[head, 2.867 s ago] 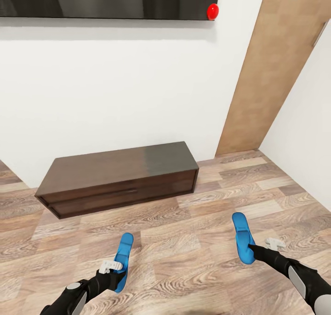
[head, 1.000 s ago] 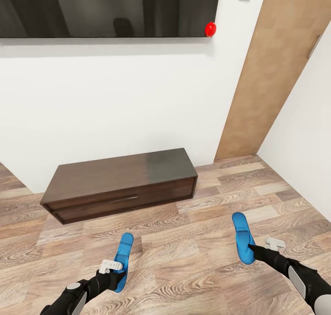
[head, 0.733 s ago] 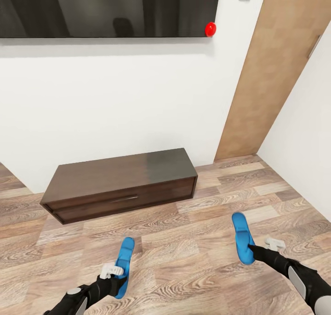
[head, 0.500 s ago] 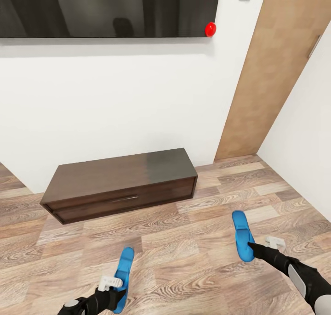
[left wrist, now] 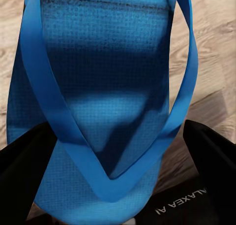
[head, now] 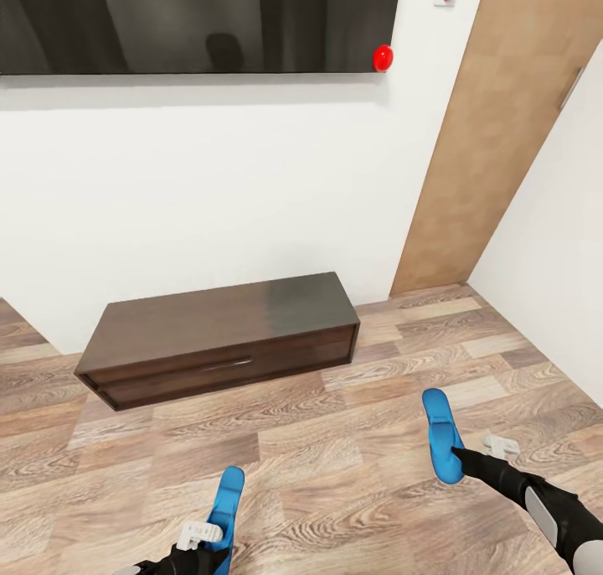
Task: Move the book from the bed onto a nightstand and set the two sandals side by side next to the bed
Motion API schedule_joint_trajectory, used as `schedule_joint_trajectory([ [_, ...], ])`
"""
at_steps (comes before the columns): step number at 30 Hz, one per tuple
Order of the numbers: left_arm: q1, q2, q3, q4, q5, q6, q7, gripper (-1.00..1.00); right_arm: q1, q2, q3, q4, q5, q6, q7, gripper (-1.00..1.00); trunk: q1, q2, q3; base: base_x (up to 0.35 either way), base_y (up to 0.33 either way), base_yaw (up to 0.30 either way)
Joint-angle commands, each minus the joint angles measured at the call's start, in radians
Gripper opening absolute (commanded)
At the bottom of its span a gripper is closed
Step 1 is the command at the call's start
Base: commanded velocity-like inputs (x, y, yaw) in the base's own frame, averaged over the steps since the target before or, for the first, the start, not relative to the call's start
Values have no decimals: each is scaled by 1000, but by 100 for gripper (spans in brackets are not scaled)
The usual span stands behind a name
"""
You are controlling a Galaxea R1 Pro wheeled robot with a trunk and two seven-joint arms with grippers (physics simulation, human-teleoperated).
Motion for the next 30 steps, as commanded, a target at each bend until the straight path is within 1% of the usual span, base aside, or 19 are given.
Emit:
schedule_joint_trajectory([
  [1, -1, -1, 8, 0, -11, -3, -5, -100, 0, 0, -5, 1, -10, 11, 8, -100, -4, 7, 3, 0, 0, 0],
  [10, -1, -1, 8, 0, -11, -3, -5, -100, 0, 0, -5, 11, -11, 11, 7, -100, -39, 70, 31, 0, 0, 0],
  [16, -1, -1, 8, 0, -11, -3, -5, -100, 0, 0, -5, 110, -9, 10, 6, -100, -62, 112, 50, 0, 0, 0],
  [18, 0, -1, 8, 1, -11, -3, -6, -100, 0, 0, -5, 127, -9, 10, 6, -100, -69, 126, 56, 0, 0, 0],
  [30, -1, -1, 8, 0, -11, -3, -6, -100, 0, 1, -5, 140, -10, 10, 6, -100, -115, 210, 93, 0, 0, 0],
])
